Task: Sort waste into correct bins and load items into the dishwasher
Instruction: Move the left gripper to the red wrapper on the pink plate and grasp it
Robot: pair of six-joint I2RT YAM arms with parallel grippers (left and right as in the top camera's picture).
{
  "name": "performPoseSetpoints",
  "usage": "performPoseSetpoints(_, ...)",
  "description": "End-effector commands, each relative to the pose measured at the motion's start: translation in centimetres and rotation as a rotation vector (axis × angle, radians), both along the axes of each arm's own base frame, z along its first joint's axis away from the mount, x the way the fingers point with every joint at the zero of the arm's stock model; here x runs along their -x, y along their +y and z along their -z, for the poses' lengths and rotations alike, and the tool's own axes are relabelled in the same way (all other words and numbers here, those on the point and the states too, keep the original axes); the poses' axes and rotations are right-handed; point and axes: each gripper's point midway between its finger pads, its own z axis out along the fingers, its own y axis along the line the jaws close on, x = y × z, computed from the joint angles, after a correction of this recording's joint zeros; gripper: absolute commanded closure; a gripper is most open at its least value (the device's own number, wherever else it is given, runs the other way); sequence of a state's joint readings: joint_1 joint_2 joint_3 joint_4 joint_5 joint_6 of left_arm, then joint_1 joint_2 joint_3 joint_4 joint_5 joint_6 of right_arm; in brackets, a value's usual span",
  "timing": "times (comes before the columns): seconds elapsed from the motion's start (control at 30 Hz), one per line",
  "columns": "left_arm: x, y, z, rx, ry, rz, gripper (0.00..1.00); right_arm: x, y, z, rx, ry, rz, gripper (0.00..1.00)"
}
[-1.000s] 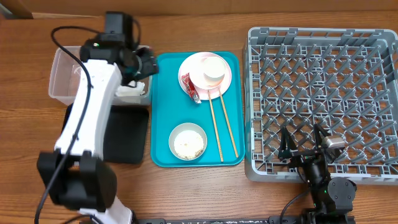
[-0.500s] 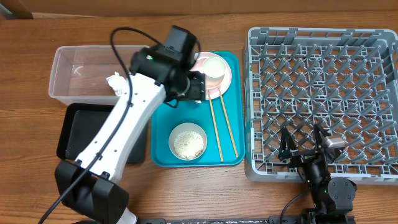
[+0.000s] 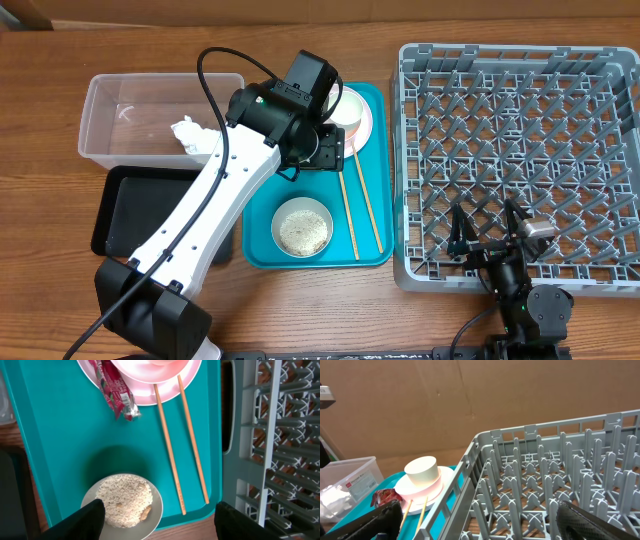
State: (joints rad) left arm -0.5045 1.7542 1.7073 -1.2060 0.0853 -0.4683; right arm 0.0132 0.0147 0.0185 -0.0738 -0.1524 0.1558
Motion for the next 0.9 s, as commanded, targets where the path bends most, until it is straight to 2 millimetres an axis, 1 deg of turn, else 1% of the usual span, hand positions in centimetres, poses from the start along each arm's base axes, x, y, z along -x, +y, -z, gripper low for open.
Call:
performPoseSetpoints(0.0,-0.1,-0.1,-0.2,-0.009,-0.009,-0.007,0.28,0.0,-0.1,0.1,0.006,-0.008,0.005,0.00)
performPoseSetpoints(0.13,-0.1,0.2,-0.1,-0.025,-0.009,-0.012,0.27,0.0,-0.1,0.1,0.005,-0.007,0.004,0.00)
performPoseSetpoints(0.3,-0.7,1.5,-0.1,-0.094,-0.046,-0.040,0.26,0.0,-0.1,0.1,0.006,-0.008,0.004,0.00)
performPoseSetpoints(0.47,-0.8,1.5,-0.1,-0.086,-0.044,-0.065,0.25,0.0,-0.1,0.1,0.006,-0.008,0.004,0.00)
performPoseSetpoints(0.87,-0.7,1.7,0.0,-0.095,-0.039,-0.065,0.22,0.0,-0.1,0.1,0.006,-0.008,0.004,0.00)
